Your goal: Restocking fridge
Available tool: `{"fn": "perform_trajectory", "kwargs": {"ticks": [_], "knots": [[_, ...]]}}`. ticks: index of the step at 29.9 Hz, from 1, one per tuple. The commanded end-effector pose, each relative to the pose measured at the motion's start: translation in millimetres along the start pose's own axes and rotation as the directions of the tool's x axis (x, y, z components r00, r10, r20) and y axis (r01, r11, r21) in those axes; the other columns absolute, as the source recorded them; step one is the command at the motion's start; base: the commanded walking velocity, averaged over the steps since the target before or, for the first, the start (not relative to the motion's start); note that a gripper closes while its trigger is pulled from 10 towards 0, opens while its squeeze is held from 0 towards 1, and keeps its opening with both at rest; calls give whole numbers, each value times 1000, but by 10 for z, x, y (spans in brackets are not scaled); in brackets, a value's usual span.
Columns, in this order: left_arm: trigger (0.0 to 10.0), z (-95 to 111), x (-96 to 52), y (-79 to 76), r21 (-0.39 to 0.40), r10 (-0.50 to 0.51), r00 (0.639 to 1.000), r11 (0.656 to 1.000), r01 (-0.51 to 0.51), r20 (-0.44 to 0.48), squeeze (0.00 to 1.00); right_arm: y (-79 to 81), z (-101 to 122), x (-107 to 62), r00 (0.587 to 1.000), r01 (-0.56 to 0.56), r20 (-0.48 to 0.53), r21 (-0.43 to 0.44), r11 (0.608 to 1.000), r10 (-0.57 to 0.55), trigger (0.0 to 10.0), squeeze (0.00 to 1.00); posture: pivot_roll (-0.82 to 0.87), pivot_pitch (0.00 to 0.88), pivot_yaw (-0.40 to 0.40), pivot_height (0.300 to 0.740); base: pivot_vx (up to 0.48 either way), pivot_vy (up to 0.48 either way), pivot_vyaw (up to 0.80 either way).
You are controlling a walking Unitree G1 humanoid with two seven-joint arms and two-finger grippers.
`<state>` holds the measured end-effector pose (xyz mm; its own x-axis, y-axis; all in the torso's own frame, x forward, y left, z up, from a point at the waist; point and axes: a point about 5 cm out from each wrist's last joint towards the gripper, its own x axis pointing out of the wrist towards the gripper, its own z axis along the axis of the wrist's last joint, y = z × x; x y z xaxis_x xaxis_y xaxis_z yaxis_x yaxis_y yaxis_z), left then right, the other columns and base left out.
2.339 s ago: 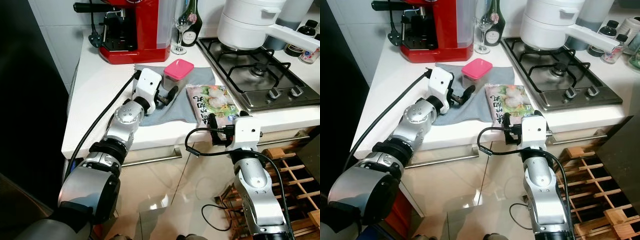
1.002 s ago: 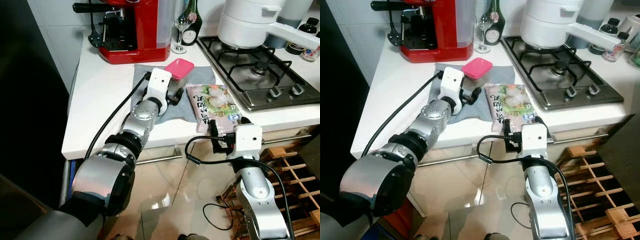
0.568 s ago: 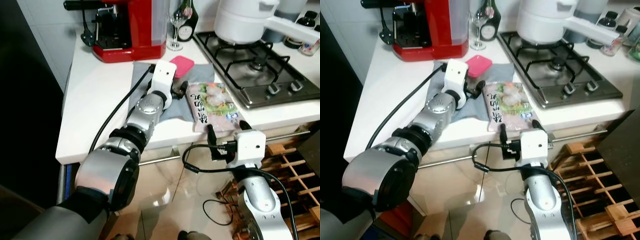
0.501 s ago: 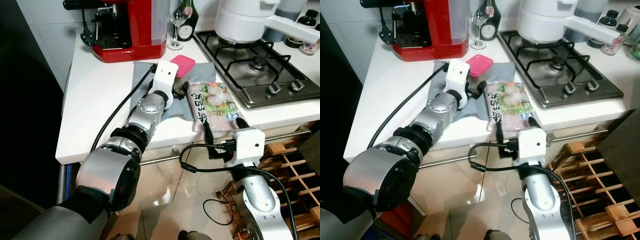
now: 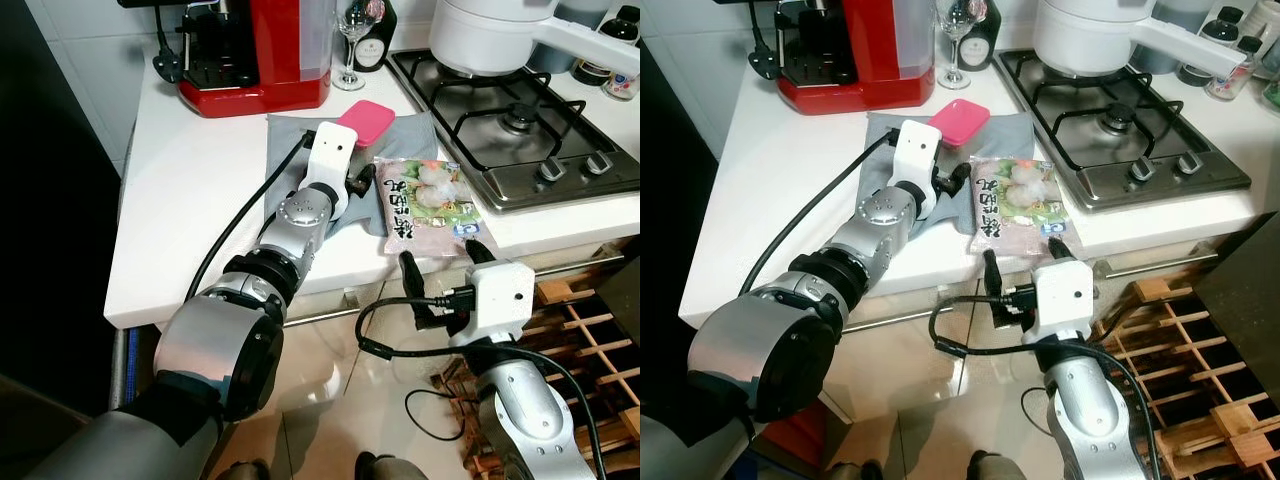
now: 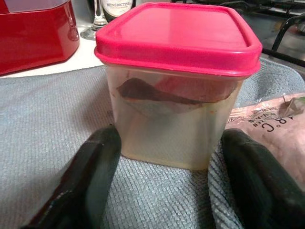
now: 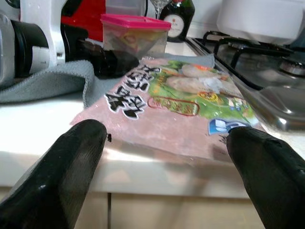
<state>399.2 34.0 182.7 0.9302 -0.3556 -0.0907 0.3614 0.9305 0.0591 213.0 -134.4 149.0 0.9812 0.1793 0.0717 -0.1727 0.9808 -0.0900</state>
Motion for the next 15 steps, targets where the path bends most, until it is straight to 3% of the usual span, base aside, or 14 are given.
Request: {"fn": "perform_trajectory", "kwargs": {"ticks": [1, 7, 15], "knots": [[0, 84, 16, -10, -33, -4, 1000, 999, 5, 28, 0, -20, 16, -27, 1000, 5, -6, -4, 1000, -5, 10000, 286, -375, 142, 19, 740, 0, 0, 0], [0, 161, 20, 20, -65, 0, 997, 998, 5, 72, 0, -17, -2, -9, 1000, 4, -17, -3, 1000, -4, 10000, 286, -356, 133, 17, 740, 0, 0, 0], [0, 356, 7, 96, -56, -12, 979, 998, 24, 204, 0, -9, -62, 91, 1000, 0, -20, -7, 1000, 0, 10000, 290, -311, 95, 17, 740, 0, 0, 0]]}}
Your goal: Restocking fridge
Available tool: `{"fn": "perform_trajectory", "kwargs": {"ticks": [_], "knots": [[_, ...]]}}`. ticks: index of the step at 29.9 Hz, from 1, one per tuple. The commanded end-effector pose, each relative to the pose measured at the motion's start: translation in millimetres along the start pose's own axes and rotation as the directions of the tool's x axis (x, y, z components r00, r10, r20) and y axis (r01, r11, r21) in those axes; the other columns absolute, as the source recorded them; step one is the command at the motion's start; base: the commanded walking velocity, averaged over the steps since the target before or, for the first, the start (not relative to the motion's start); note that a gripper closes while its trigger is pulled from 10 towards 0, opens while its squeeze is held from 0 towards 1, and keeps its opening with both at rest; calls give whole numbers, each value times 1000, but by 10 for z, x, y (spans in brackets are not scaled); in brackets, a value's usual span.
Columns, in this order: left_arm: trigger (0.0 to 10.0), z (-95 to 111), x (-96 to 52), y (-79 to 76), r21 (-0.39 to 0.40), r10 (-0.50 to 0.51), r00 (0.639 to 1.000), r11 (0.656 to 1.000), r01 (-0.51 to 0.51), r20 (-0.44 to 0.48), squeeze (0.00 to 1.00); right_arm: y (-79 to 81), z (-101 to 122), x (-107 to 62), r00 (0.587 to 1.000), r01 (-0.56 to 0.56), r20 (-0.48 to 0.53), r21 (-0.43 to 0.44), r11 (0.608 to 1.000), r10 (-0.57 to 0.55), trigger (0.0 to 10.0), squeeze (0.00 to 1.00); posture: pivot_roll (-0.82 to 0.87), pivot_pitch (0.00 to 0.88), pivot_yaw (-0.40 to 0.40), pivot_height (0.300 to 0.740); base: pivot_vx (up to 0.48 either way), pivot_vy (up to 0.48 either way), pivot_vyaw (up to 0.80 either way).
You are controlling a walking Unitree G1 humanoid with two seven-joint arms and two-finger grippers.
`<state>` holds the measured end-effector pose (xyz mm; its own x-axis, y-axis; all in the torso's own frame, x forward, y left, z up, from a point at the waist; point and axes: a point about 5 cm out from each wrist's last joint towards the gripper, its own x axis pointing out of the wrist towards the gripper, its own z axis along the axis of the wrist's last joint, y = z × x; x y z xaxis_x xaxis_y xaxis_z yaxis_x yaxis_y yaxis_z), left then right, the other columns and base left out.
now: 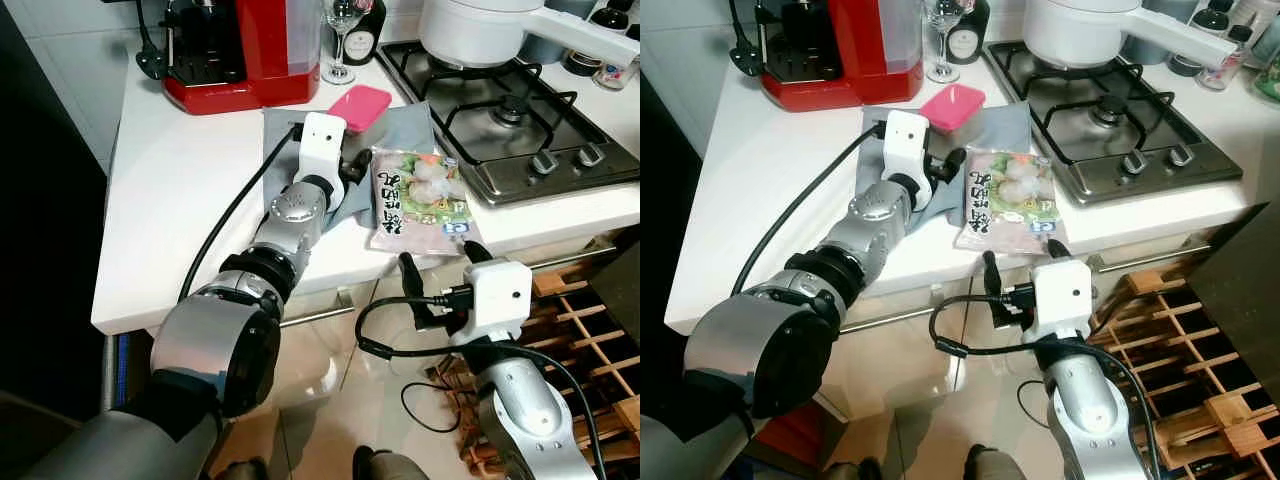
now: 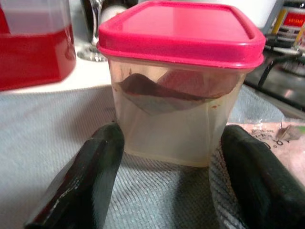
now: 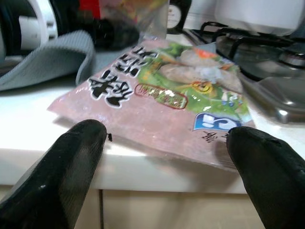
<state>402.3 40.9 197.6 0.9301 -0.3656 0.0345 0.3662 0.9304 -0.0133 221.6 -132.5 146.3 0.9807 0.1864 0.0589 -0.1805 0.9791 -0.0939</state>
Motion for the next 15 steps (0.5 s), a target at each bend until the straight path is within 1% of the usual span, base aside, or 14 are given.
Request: {"fn": "perform_trajectory", "kwargs": {"ticks": [1, 6, 9, 10, 11, 12, 15], "knots": [[0, 237, 38, 23, 24, -18, 995, 1000, 16, 99, 0, -18, -41, 34, 1000, 6, -7, -5, 1000, -6, 10000, 286, -297, 82, 15, 740, 0, 0, 0], [0, 423, 2, 227, 86, -10, 978, 996, -8, 206, 0, -39, -78, 188, 1000, 4, 4, -4, 1000, -4, 10000, 290, -249, 33, 17, 740, 0, 0, 0], [0, 495, -38, 361, 168, -10, 969, 985, -32, 247, 0, -46, -75, 308, 1000, 5, 20, 0, 1000, -5, 10000, 290, -216, 0, 17, 740, 0, 0, 0], [0, 495, -38, 361, 168, -10, 969, 985, -32, 247, 0, -46, -75, 308, 1000, 5, 20, 0, 1000, -5, 10000, 290, -216, 0, 17, 740, 0, 0, 0], [0, 473, -65, 441, 209, -12, 972, 977, -39, 235, 0, -41, -71, 369, 999, 1, 32, 4, 1000, -1, 10000, 286, -192, 0, 17, 740, 0, 0, 0], [0, 473, -65, 441, 209, -12, 972, 977, -39, 235, 0, -41, -71, 369, 999, 1, 32, 4, 1000, -1, 10000, 286, -192, 0, 17, 740, 0, 0, 0], [0, 392, -78, 495, 245, -15, 984, 969, -30, 180, 0, -15, -87, 465, 999, -14, 43, 3, 1000, 14, 10000, 286, -176, 0, 21, 740, 0, 0, 0]]}}
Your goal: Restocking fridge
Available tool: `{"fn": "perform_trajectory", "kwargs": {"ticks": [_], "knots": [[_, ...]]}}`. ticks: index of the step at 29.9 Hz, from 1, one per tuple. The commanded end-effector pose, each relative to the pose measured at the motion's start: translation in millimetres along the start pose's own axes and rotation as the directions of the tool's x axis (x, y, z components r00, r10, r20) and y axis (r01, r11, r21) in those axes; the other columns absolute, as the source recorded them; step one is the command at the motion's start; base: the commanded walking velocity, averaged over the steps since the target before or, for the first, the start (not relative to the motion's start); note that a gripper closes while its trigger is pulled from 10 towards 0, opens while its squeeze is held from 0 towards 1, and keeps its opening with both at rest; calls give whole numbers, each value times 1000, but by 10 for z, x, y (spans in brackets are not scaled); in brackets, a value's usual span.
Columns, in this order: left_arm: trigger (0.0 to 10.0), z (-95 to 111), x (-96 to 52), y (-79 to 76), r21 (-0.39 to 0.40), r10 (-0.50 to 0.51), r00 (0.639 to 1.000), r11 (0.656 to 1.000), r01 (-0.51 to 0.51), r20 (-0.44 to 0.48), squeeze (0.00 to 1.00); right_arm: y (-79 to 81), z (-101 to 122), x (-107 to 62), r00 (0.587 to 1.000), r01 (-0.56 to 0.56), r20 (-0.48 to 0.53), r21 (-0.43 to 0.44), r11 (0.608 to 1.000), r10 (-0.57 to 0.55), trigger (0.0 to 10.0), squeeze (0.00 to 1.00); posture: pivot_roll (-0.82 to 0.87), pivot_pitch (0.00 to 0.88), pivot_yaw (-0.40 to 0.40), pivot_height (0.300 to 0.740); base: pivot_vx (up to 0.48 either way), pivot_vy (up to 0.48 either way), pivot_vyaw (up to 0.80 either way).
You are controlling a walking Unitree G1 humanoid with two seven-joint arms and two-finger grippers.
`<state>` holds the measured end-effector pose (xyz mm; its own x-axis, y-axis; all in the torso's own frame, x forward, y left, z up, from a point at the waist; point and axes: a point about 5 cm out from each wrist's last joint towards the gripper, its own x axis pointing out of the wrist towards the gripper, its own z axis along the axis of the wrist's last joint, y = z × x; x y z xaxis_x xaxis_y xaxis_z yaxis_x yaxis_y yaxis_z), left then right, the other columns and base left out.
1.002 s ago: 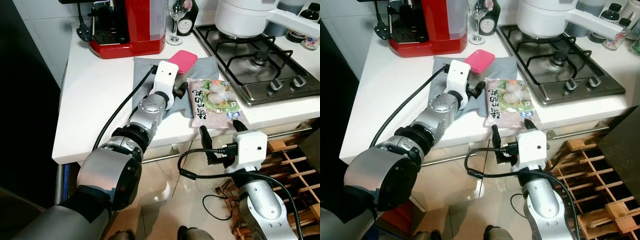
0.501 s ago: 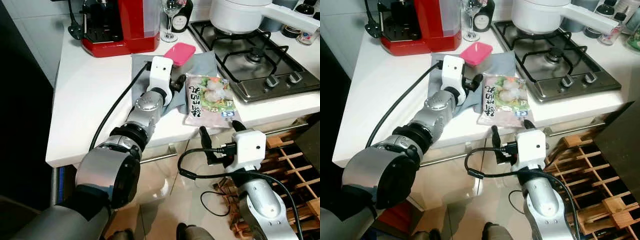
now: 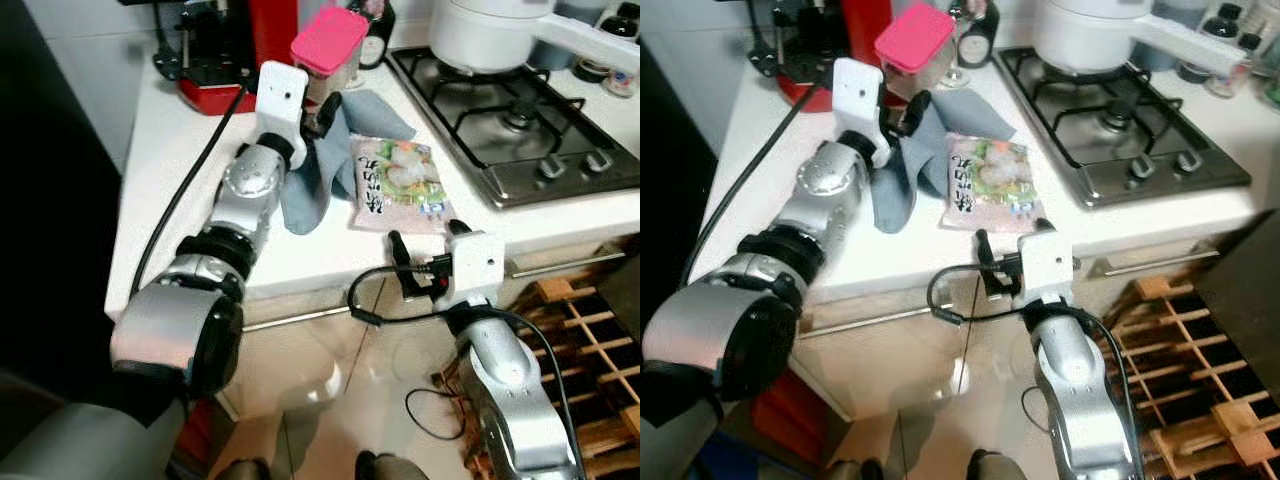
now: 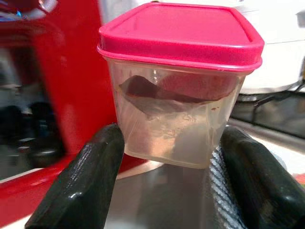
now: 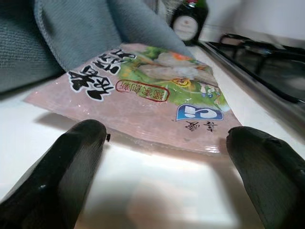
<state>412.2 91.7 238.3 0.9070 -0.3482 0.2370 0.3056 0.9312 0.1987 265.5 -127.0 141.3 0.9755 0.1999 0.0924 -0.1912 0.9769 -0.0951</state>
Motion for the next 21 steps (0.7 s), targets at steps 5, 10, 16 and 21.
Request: {"fn": "perform_trajectory", "kwargs": {"ticks": [5, 10, 16, 21], "knots": [[0, -120, -15, -166, 40, -89, 994, 995, 92, -70, 0, 31, -19, 102, 1000, -8, 26, -1, 1000, 8, 10000, 286, -188, 0, 37, 740, 0, 0, 0], [0, -225, -40, -280, 42, -133, 983, 989, 139, -128, 0, 32, -37, 84, 1000, -6, 26, -9, 1000, 6, 10000, 286, -200, 0, 44, 740, 0, 0, 0], [0, -355, -80, -395, -24, -149, 970, 989, 147, -190, 1000, 12, -73, 62, 1000, -3, 17, -19, 1000, 3, 10000, 286, -207, 0, 41, 740, 0, 0, 0], [2902, -381, -86, -438, -51, -162, 965, 987, 155, -206, 1000, 14, -93, 48, 1000, -6, 12, -23, 1000, 6, 10000, 286, -211, 0, 42, 740, 0, 0, 0]]}}
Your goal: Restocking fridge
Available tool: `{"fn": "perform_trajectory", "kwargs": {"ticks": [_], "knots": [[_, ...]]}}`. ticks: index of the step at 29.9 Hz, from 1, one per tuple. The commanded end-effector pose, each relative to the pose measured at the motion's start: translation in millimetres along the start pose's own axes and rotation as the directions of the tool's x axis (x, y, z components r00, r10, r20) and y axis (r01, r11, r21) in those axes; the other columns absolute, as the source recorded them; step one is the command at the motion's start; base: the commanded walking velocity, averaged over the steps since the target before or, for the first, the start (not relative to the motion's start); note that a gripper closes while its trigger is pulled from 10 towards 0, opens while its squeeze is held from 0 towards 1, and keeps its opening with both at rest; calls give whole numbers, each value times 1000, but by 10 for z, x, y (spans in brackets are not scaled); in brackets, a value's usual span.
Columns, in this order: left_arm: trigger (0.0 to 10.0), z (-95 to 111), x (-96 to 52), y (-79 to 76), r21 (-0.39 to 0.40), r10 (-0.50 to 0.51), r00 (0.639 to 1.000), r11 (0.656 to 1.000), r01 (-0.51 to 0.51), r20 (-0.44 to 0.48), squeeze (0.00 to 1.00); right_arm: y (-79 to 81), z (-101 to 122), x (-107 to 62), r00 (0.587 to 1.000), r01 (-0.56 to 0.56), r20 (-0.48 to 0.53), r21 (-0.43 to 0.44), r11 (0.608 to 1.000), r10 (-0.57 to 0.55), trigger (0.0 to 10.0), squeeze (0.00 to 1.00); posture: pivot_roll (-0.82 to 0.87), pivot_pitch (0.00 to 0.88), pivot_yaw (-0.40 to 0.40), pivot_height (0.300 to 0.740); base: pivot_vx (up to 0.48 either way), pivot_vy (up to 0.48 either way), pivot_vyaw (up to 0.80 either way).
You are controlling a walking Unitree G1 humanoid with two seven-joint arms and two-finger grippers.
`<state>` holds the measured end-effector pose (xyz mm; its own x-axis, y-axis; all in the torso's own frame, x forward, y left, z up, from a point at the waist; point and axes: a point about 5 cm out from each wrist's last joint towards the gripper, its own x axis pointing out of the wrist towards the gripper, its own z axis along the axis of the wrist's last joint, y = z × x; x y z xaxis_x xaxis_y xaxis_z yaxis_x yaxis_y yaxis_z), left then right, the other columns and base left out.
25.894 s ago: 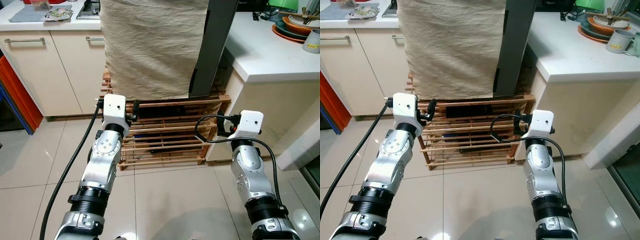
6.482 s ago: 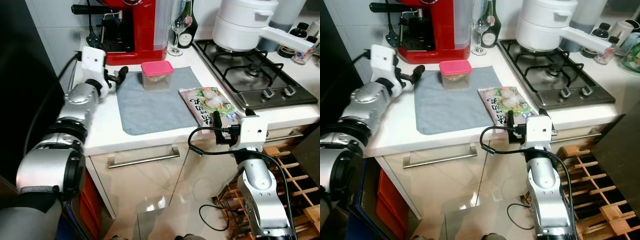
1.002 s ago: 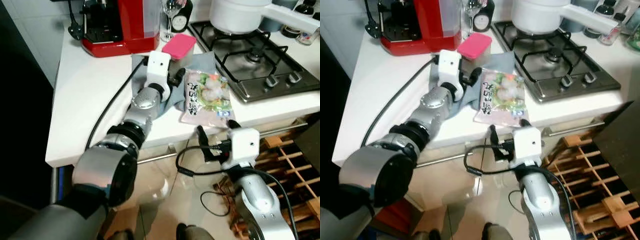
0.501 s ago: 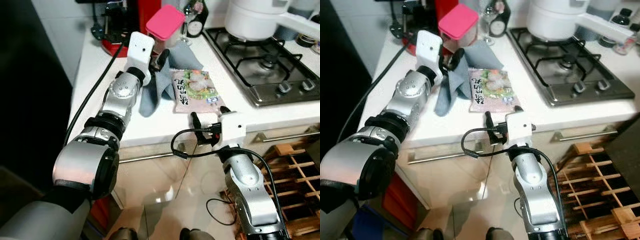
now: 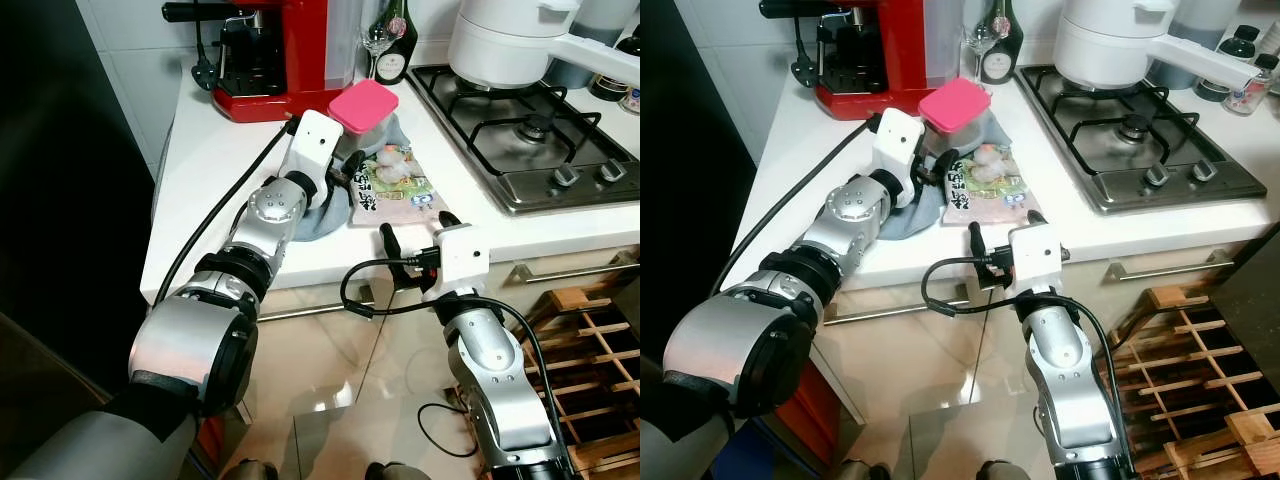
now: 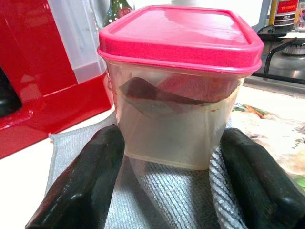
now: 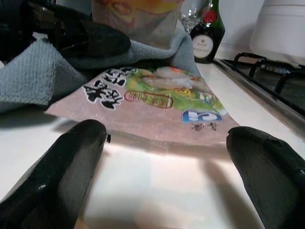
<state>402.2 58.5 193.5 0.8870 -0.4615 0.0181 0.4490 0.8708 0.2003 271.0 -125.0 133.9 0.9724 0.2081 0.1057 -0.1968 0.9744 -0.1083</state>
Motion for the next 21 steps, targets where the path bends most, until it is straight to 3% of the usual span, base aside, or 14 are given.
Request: {"fn": "perform_trajectory", "kwargs": {"ticks": [1, 2, 3, 12, 13, 14, 21], "knots": [[2902, -28, 1, -20, -22, -13, 1000, 1000, 12, -21, 1000, 1, -19, -10, 1000, 0, -4, -11, 1000, 0, 10000, 286, -213, 0, 43, 740, 0, 0, 0], [7059, -40, 2, -32, -28, -17, 999, 999, 17, -28, 1000, 4, -25, -16, 1000, 0, -7, -11, 1000, 0, 10000, 286, -213, 0, 44, 740, 0, 0, 0], [10000, -59, 2, -51, -41, -24, 999, 999, 22, -39, 1000, 6, -36, -26, 1000, -1, -12, -11, 1000, 1, 10000, 286, -215, 0, 45, 740, 0, 0, 0], [10000, -73, 13, -108, -109, -57, 997, 993, 51, -53, 1000, 16, -71, -69, 1000, -3, -30, -12, 1000, 2, 10000, 286, -221, 0, 48, 740, 0, 0, 0], [10000, -62, 18, -112, -124, -66, 997, 990, 60, -48, 784, 16, -75, -71, 999, -4, -32, -12, 1000, 3, 10000, 286, -221, 0, 48, 740, 0, 0, 0], [10000, -54, 20, -114, -135, -73, 996, 989, 66, -46, 0, 17, -78, -73, 999, -5, -34, -13, 1000, 5, 10000, 290, -221, 0, 48, 740, 0, 0, 0], [10000, -41, 17, -58, -166, -62, 997, 985, 54, -48, 0, 23, -85, -75, 999, -10, -38, -14, 1000, 10, 10000, 286, -219, 0, 46, 740, 0, 0, 0]]}}
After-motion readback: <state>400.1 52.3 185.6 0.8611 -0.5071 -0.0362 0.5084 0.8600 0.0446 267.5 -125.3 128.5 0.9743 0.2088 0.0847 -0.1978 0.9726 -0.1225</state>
